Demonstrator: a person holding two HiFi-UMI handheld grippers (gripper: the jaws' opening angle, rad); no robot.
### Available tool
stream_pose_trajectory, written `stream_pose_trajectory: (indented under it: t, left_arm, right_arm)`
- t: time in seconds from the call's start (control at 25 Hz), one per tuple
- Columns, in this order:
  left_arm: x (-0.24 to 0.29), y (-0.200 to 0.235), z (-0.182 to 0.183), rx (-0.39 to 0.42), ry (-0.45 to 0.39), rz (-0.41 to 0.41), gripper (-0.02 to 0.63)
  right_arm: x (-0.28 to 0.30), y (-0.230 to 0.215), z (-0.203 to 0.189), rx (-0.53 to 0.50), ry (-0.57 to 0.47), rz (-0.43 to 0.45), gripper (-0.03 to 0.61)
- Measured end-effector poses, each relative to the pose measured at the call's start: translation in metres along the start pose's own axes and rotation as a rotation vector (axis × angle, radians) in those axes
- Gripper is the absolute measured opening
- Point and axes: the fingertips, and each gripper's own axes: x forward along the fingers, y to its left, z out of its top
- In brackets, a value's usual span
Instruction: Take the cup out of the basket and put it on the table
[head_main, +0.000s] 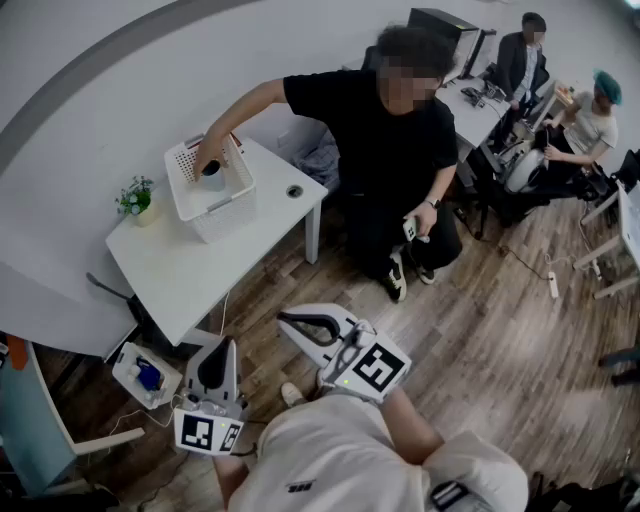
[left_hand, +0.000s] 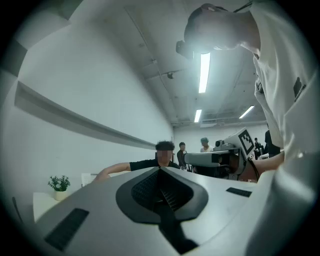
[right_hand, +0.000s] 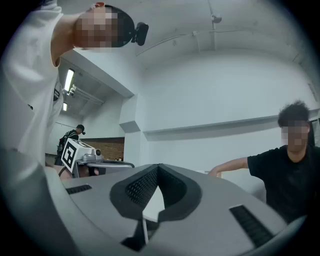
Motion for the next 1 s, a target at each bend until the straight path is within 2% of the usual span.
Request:
stream_pose_trajectory:
  t: [0.36,0.64,1.0]
  left_arm:
    - [0.005,-0.009,-0.001,0.005,0.003,-0.007,0.009]
    - [0.021,-0.010,-0.002,0.011,0.017,0.014,0.009]
    - [0.034,0.009,-0.015,0.015,0.057,0.051,0.009]
  right_arm:
    - [-0.012,-0.004,0.000,0.003,-0.005,-0.012,0.012]
    - [-0.014,-0.023,0.005,0.053,-0.075,-0.034,0.014]
    - [0.009,-0.031,0.001,0.141,-0.157,0.034,0.014]
